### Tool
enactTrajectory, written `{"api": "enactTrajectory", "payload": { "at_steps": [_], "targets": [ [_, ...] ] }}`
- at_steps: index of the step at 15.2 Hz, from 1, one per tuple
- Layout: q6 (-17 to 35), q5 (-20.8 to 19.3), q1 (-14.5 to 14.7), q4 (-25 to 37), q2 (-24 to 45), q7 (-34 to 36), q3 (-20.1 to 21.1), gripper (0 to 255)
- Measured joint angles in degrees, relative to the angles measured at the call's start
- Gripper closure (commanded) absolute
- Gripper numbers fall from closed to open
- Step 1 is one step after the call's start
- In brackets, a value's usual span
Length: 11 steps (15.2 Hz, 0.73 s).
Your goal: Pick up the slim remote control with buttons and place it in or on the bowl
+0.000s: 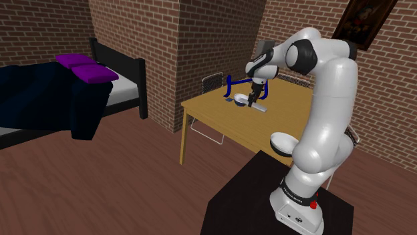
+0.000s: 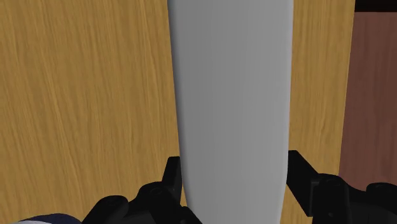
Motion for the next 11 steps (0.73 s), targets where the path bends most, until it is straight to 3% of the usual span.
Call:
{"api": "enactTrajectory", "payload": {
  "at_steps": [5,11],
  "targets": [
    [4.3,-4.3,0.9,-13.1,-9.7,0.0,-2.2,255],
    [7.3,-11.5,-0.3,-26.4,-21.5,0.6,-4.9,255]
  ]
}}
